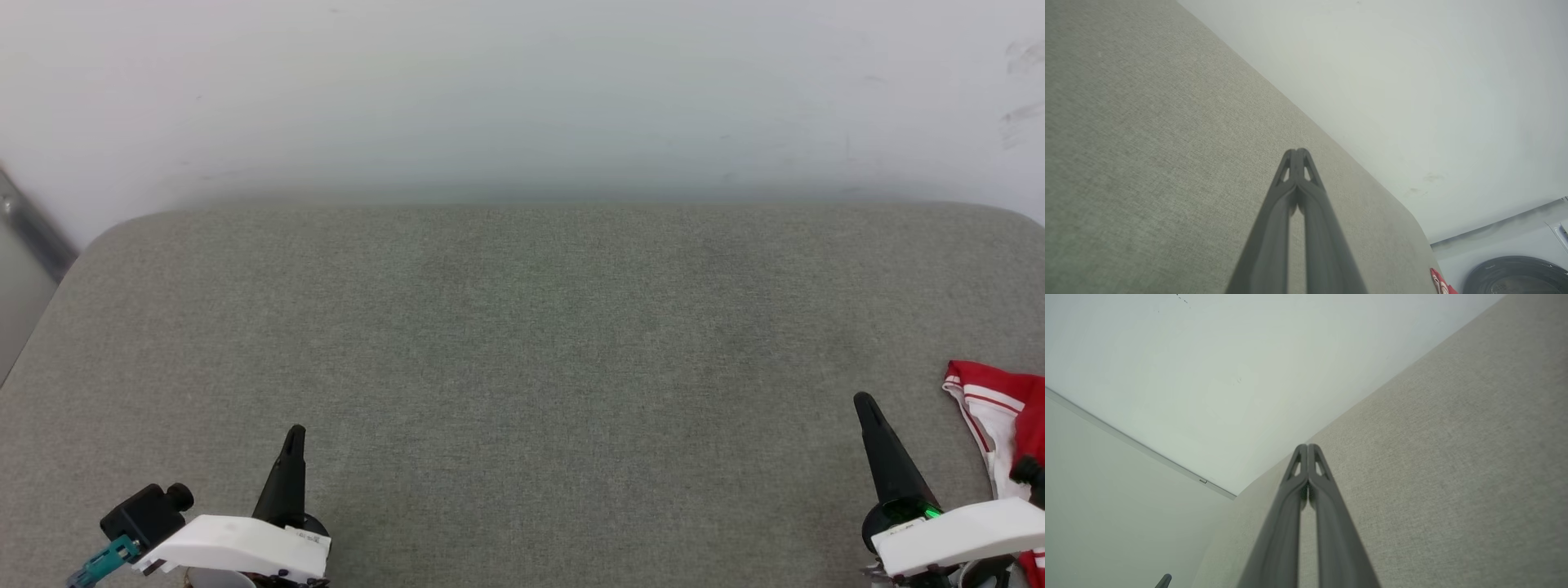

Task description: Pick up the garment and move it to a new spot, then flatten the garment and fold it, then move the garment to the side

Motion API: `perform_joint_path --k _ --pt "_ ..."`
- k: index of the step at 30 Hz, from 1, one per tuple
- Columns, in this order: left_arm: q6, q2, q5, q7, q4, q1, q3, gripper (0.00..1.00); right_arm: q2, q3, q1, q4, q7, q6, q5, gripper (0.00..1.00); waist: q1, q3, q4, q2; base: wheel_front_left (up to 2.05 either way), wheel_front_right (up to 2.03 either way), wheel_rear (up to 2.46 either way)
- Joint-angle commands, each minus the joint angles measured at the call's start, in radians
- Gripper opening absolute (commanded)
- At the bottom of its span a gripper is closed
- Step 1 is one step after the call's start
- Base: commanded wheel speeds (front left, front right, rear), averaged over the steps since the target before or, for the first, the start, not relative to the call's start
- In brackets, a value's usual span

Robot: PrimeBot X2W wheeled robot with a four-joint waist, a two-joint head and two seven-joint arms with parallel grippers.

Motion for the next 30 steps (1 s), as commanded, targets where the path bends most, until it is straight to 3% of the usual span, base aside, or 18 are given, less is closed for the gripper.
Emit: perform_joint_path --k 1,30 --pt "-0.004 0.000 -0.028 0.006 -0.009 -0.028 0.006 0.00 -0.008 0.000 -0.028 -0.001 -0.003 0.000 0.030 0.00 0.0000 0.000 -0.001 0.0000 0.00 0.00 0.00" --pt "-0.012 -0.013 -0.348 0.087 0.016 -0.064 0.043 0.00 -0.009 -0.008 -0.092 0.112 0.003 0.000 0.360 0.00 0.0000 0.005 -0.018 0.0000 0.00 0.00 0.00"
